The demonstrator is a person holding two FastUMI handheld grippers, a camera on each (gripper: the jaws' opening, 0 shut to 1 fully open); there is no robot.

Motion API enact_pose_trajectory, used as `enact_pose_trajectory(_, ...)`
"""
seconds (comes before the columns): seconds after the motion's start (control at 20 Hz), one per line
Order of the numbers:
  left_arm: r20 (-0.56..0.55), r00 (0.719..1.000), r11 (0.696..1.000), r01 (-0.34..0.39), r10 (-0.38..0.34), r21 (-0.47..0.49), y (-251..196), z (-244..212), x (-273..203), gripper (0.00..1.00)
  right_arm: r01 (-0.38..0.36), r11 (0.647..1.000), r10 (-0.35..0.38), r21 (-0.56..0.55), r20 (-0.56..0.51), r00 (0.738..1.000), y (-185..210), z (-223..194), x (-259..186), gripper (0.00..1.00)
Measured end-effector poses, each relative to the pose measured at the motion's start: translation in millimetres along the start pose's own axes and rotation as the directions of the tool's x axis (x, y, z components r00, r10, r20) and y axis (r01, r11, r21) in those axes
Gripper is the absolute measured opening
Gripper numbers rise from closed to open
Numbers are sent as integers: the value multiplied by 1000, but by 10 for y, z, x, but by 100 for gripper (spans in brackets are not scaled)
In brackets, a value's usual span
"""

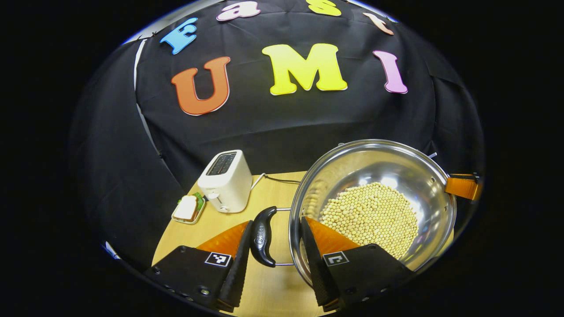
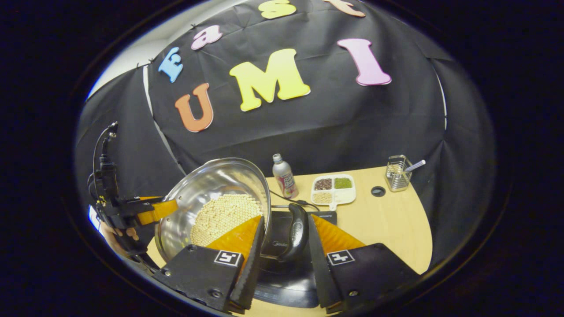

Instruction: First push the handle of the pot to place it horizontally, then grasp the pot with both hands and set it on the induction cooktop.

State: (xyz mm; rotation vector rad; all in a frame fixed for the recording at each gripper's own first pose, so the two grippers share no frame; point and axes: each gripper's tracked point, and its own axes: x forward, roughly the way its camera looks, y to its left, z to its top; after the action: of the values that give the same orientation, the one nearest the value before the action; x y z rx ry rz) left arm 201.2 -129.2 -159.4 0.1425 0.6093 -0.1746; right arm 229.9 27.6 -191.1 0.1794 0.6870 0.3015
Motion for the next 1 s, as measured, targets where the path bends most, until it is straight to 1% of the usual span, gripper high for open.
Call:
enact_pose_trajectory(0.05,-6,1000,1000,6,-6,1,-63,-4,67,61,16,1000,-16,-6,-5,1000,-99,-15,-1,55)
enact_pose_trajectory(0.1,-16,1000,1000,12,-12,3,-135,-26,121,61,26,1000,-26,-12,-9,1000,-175,-21,20,57)
enact_pose_trajectory(0.15,-27,999,1000,18,-18,3,-201,-56,176,61,34,999,-34,-10,-15,999,-243,-47,44,54)
enact_pose_trajectory(0.4,-70,997,999,33,-33,-1,-448,-195,435,61,61,998,-59,25,-53,997,-536,-196,256,54)
enact_pose_trajectory(0.45,-78,996,999,37,-36,0,-492,-229,493,70,64,998,-62,30,-61,996,-586,-233,305,57)
enact_pose_trajectory(0.5,-89,995,999,42,-42,1,-526,-275,546,70,68,997,-66,39,-68,996,-643,-262,353,54)
enact_pose_trajectory(0.55,-100,994,999,47,-47,0,-562,-328,609,61,74,996,-70,49,-78,994,-701,-313,412,54)
enact_pose_trajectory(0.6,-108,993,999,51,-50,4,-599,-373,667,61,79,995,-73,57,-88,993,-749,-351,455,54)
enact_pose_trajectory(0.65,-115,992,999,53,-52,10,-629,-408,715,70,84,995,-78,58,-101,992,-803,-412,507,57)
enact_pose_trajectory(0.75,-127,990,998,58,-56,14,-676,-500,826,70,95,993,-87,66,-118,989,-877,-503,595,57)
enact_pose_trajectory(0.8,-136,989,998,63,-61,13,-693,-543,889,70,100,993,-91,69,-130,987,-910,-566,638,54)
enact_pose_trajectory(0.9,-160,984,997,75,-73,2,-719,-669,987,70,105,992,-93,76,-153,984,-964,-690,732,54)
enact_pose_trajectory(0.95,-190,978,997,82,-83,-14,-738,-781,1039,61,107,991,-91,84,-168,982,-1003,-772,780,55)
enact_pose_trajectory(1.0,-155,985,997,81,-81,-5,-734,-736,1071,61,96,990,-79,106,-152,985,-1016,-775,825,55)
